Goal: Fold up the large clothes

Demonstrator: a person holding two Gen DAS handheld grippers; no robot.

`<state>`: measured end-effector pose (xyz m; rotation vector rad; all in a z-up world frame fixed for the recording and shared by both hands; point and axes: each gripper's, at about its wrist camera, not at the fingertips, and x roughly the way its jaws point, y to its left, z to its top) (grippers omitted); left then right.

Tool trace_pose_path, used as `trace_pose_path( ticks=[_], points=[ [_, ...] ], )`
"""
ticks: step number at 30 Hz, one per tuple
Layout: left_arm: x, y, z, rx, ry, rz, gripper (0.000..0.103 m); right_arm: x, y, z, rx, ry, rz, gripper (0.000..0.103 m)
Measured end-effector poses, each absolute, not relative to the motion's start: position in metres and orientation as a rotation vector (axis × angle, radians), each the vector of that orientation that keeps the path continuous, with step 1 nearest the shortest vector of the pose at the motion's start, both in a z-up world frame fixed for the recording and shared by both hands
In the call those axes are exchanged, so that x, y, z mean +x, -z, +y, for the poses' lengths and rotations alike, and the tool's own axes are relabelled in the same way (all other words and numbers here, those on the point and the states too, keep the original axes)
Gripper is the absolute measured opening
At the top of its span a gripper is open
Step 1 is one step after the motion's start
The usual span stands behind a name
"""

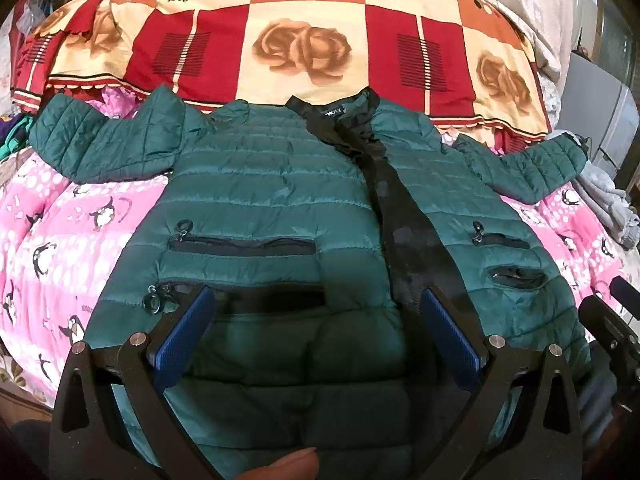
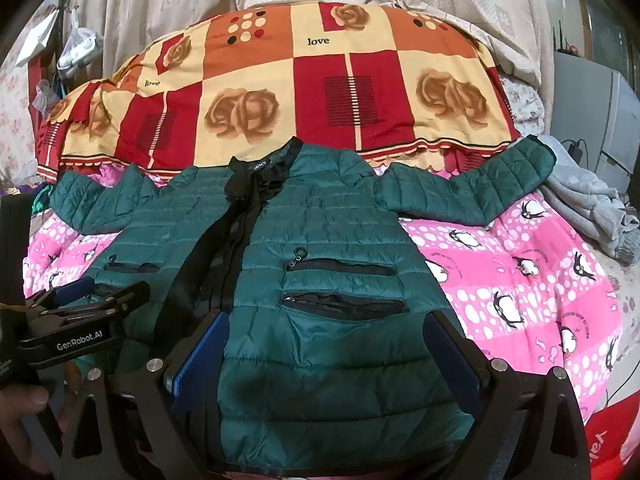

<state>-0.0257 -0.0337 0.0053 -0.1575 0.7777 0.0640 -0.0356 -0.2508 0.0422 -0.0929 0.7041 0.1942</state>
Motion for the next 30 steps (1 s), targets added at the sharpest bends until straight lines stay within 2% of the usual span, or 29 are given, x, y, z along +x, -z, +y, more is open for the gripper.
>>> trace_pose_path(
  ticks=[30],
  points=[
    [-0.027, -0.007, -0.032, -0.156, -0.057, 0.768, 0.103, -0.028, -0.034, -0.247, -0.108, -0.199, 0.733, 0.097]
  ],
)
